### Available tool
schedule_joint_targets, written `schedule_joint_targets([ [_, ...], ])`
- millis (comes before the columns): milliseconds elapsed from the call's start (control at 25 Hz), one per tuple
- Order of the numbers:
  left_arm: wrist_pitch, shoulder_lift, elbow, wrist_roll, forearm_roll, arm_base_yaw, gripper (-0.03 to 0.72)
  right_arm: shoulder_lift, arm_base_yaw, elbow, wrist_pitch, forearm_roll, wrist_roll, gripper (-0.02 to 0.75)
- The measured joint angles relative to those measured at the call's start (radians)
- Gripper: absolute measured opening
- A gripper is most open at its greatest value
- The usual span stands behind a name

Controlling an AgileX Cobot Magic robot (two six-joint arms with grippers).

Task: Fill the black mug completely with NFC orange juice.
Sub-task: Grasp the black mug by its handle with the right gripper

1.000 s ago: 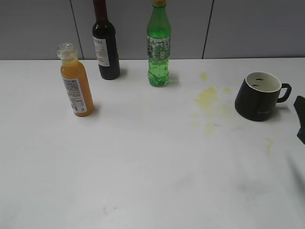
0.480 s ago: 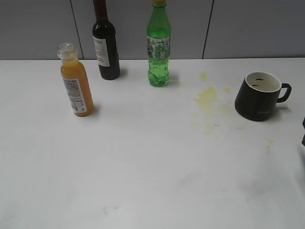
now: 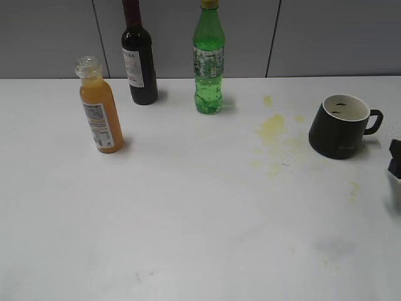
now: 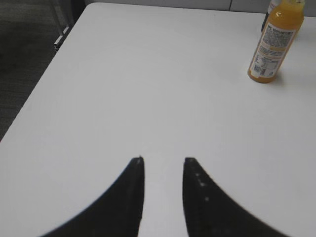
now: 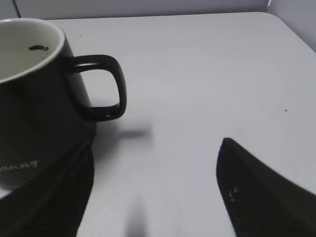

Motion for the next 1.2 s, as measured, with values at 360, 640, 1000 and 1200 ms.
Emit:
schedule_joint_targets([
  [360, 0.000, 0.000, 0.000, 0.000, 0.000, 0.000, 0.219, 0.139, -0.002, -0.155, 0.000, -0.059, 0.000, 0.586],
  [640, 0.000, 0.000, 0.000, 0.000, 0.000, 0.000, 0.219, 0.183, -0.007, -0.238, 0.000, -0.090, 0.000, 0.586],
  [1000, 0.000, 0.000, 0.000, 0.000, 0.000, 0.000, 0.219, 0.216, -0.028, -0.307, 0.000, -0.138, -0.005, 0.586],
  [1200, 0.000, 0.000, 0.000, 0.000, 0.000, 0.000, 0.219, 0.248, -0.030, -0.330, -0.001, -0.170, -0.005, 0.586],
])
